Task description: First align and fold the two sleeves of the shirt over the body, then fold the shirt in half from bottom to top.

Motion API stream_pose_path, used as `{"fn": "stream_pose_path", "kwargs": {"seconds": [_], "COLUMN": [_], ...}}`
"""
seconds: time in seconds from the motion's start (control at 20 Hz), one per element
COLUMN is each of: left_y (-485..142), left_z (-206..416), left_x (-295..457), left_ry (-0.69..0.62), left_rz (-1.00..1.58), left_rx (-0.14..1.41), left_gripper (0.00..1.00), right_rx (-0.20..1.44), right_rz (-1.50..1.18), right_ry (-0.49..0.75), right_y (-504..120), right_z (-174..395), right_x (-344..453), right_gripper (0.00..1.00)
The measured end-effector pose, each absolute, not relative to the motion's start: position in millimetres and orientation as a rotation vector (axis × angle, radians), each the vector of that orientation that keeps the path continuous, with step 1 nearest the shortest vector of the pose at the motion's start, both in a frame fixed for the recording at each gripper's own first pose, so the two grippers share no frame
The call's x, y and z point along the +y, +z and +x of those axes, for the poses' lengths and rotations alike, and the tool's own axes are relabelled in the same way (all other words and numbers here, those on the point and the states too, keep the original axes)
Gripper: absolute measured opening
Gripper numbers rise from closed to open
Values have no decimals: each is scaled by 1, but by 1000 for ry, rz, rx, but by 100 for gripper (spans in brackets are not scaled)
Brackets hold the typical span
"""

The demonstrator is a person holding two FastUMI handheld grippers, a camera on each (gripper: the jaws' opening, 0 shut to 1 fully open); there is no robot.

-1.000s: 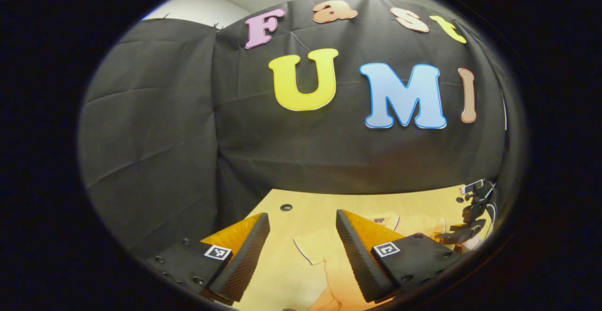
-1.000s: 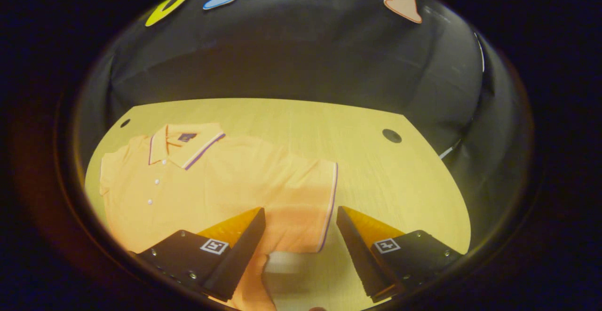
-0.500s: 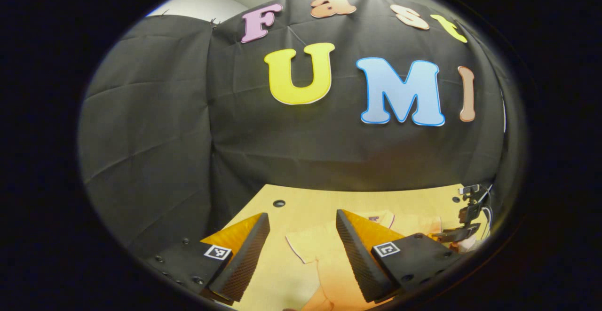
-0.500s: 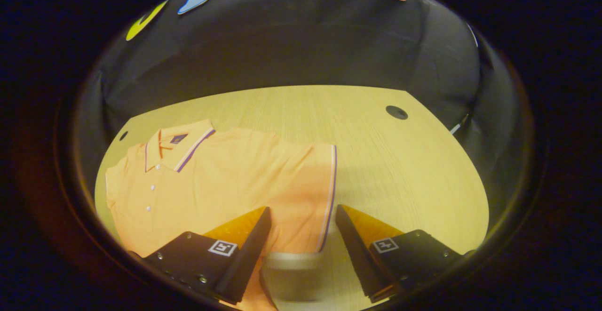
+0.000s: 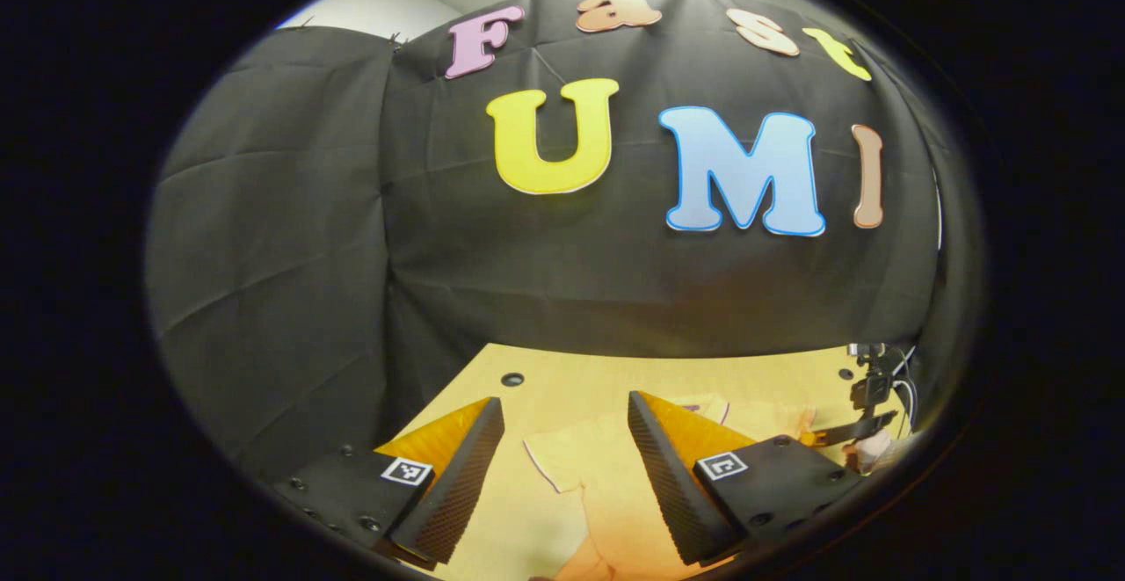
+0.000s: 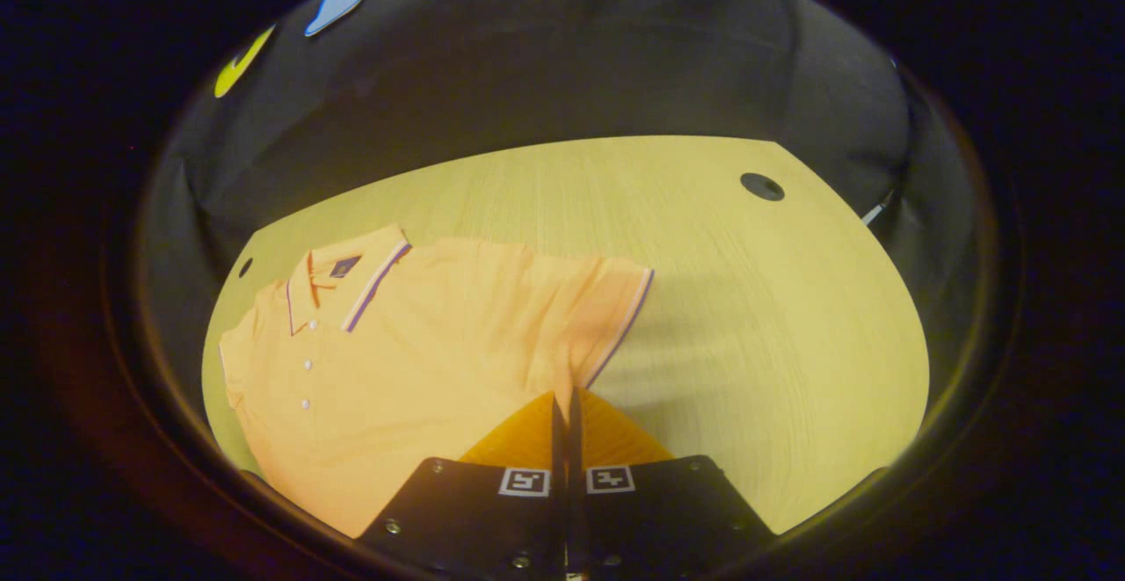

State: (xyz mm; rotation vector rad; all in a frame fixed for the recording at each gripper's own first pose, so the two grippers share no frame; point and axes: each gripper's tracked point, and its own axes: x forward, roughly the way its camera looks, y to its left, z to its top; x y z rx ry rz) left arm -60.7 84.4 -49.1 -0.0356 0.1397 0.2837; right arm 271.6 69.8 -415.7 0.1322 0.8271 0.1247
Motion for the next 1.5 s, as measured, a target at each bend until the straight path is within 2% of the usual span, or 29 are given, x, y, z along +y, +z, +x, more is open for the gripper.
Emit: {"fn": "stream_pose_path", "kwargs": {"seconds": [0.35, 0.75, 1.1, 1.4, 1.5], "left_y": [-49, -52, -57, -60, -61], "left_z": [-69, -76, -87, -88, -86], "left_x": [96, 103, 122, 129, 129], "left_ry": [302, 309, 348, 357, 352], "left_rz": [-39, -55, -61, -68, -69], "left_rx": [136, 131, 138, 144, 145], "left_gripper": [95, 96, 94, 96, 96], "right_rx": [721, 625, 689, 767, 794], "right_rz": [123, 23, -58, -124, -111], "right_ry": [180, 409, 538, 537, 546], "right_y": [-367, -325, -351, -382, -389], "right_z": [283, 258, 227, 217, 213], "right_x": [103, 200, 256, 260, 262], "right_gripper": [1, 1, 1, 1, 7]}}
